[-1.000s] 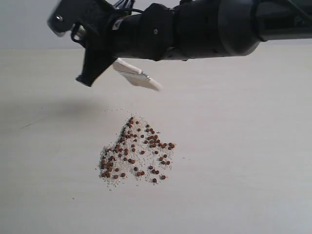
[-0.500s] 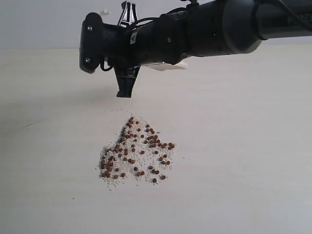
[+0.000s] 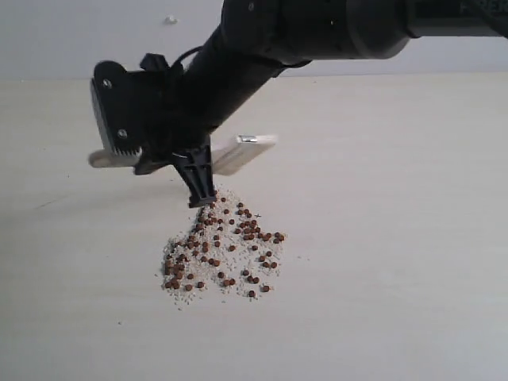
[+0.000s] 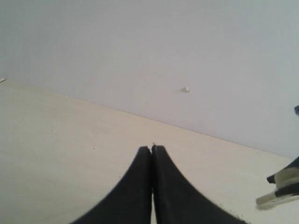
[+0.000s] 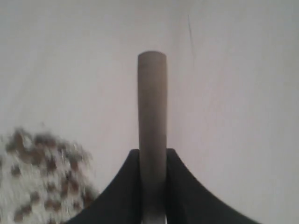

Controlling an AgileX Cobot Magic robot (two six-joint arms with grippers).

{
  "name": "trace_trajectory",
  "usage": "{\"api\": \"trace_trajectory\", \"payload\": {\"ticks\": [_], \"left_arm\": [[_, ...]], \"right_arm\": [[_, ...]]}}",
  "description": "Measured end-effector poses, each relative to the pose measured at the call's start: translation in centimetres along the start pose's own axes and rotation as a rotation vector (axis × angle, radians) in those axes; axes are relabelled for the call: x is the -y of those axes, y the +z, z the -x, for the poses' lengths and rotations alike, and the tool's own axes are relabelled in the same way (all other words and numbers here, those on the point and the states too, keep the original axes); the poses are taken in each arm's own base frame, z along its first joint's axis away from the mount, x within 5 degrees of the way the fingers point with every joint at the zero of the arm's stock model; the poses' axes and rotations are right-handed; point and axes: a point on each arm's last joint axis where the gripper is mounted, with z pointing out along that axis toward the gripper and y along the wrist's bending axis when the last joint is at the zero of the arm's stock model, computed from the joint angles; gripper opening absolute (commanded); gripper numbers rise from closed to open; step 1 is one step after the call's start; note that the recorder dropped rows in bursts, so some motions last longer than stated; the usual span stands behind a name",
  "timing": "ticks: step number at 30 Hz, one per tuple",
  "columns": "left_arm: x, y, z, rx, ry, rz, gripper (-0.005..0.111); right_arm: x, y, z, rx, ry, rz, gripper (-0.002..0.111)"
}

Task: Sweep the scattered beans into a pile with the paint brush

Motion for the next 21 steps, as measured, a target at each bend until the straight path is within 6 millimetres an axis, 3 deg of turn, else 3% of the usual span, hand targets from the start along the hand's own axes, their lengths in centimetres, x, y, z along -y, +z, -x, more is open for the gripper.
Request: {"api": "trace_trajectory", "payload": {"ticks": [3, 7, 14, 21], "left_arm": [[0.0, 0.0, 0.0, 0.0, 0.0, 0.0, 0.0], [0.0, 0.0, 0.0, 0.0, 0.0, 0.0, 0.0], [0.0, 0.0, 0.0, 0.0, 0.0, 0.0, 0.0], [0.0, 0.0, 0.0, 0.0, 0.0, 0.0, 0.0]], "right_arm": [[1.3, -1.3, 1.3, 0.266, 0.055, -0.03, 0.0], [3.3, -2.7, -0.5, 0.45, 0.145, -0.064, 0.0], [4.1, -1.7, -6.6, 0.487, 0.305, -0.055, 0.0], [5.5, 0.3, -9.1, 0.537, 0.382, -0.078, 0.0]]}}
